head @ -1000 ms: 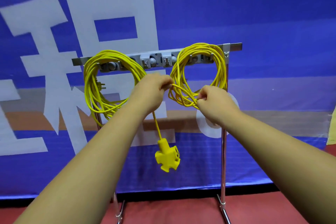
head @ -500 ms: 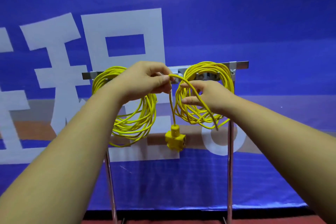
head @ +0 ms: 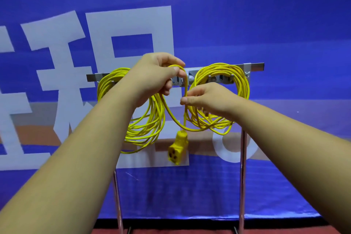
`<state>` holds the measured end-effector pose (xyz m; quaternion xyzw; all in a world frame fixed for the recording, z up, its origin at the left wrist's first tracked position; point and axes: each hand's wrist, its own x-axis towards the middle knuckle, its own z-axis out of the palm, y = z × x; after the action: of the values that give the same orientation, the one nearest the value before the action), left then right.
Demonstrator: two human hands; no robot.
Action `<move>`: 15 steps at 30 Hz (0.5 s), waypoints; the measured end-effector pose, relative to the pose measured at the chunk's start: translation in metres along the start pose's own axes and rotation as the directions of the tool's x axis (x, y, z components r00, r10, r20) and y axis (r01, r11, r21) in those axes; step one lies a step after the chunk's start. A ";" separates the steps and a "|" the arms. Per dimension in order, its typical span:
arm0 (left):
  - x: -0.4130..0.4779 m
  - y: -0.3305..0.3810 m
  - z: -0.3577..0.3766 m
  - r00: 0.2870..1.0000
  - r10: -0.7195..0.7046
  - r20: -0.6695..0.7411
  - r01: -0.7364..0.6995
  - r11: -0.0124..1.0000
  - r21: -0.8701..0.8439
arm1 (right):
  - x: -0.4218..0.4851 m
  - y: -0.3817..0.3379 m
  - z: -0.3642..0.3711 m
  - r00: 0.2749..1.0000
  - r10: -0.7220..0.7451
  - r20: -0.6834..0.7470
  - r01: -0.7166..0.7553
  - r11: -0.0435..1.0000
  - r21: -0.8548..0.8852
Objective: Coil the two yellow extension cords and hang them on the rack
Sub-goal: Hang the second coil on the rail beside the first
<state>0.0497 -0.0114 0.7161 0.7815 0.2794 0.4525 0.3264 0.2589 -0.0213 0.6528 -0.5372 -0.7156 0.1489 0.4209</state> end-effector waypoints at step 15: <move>0.012 -0.029 0.007 0.996 0.030 -0.084 -0.034 0.999 -0.037 | 0.019 -0.059 -0.025 0.938 0.109 -0.329 0.128 0.773 0.621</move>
<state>0.0571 0.0141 0.6981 0.7598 0.2716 0.4953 0.3218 0.2390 -0.0322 0.7156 -0.3776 -0.5406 0.2821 0.6968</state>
